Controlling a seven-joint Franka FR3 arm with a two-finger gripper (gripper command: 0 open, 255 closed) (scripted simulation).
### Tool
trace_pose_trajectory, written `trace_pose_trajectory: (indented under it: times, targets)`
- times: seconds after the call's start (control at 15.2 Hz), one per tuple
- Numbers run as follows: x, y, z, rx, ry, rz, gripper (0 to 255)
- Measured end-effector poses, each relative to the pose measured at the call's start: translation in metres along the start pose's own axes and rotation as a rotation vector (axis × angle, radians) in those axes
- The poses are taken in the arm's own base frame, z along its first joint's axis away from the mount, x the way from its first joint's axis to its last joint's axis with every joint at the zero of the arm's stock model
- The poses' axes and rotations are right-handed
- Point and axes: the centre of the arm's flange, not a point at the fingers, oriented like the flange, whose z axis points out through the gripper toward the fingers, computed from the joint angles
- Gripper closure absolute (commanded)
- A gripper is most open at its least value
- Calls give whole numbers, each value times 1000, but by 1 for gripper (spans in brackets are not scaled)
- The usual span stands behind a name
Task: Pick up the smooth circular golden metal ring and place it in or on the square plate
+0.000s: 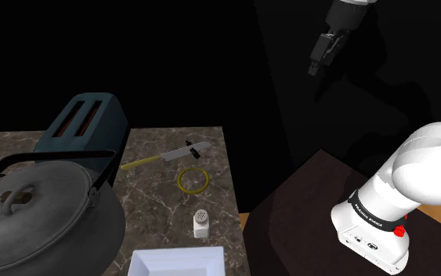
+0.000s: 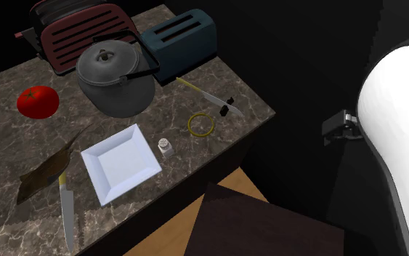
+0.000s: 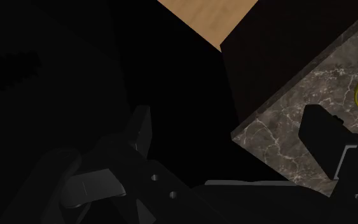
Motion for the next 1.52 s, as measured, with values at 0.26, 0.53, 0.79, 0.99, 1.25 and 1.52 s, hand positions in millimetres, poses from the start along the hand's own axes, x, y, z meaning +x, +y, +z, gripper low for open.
trace_pose_trajectory:
  times: [0.26, 0.53, 0.79, 0.99, 1.25, 1.52]
  targets:
    - [7, -16, 20, 5, 2, 2, 0]
    - [19, -55, 54, 13, 7, 5, 0]
    - [31, -87, 89, 22, 12, 9, 0]
    - [39, -114, 115, 28, 17, 12, 0]
    - [54, -150, 151, 37, 23, 16, 0]
    - [66, -184, 187, 46, 28, 20, 0]
